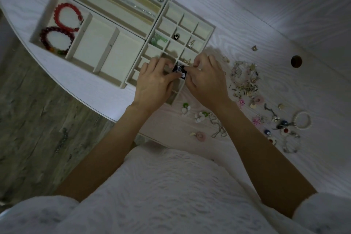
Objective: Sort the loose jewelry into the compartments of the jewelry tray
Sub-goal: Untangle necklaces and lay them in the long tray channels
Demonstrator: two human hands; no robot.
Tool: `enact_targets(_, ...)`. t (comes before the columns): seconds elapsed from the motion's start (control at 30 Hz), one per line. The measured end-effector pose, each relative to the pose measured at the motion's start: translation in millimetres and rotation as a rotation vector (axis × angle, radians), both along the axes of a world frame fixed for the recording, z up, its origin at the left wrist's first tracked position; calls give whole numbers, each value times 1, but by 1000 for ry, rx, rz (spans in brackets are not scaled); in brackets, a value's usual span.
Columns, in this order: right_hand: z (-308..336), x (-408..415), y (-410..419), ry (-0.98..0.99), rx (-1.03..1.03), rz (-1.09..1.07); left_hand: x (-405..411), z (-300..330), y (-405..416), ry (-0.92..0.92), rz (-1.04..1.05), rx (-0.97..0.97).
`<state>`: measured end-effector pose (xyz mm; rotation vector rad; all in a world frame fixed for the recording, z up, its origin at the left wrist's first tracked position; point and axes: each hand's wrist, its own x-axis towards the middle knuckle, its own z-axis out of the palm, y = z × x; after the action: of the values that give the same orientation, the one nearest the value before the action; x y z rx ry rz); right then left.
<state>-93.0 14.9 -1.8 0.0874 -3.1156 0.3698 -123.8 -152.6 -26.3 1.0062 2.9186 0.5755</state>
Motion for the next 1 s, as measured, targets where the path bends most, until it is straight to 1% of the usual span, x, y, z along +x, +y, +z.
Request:
enact_targets(0.1,1,6,0,101,-44,12,0,1,1,6,-5,-18)
enact_targets(0.17,1,9,0,116,-48,12,0,2,2,-12,-8,-13)
enact_targets(0.3,0,6,-3,64,-47,-9,-2,2,3,-54,-12,4)
enact_targets(0.47,-3,6,-4,13,-152,-104,-2,3,1,-76,1,42)
enact_targets(0.67,-1,13,-10,15,-179,-47,4,2,-9,-114,126,88)
enact_targets(0.83,-3,16,-14,-6,-113,-12,9,3,-7,-144,140,76)
enact_targets(1.0,-4,12,-15,-4,-172,-62,8,2,-7,-154,143,78)
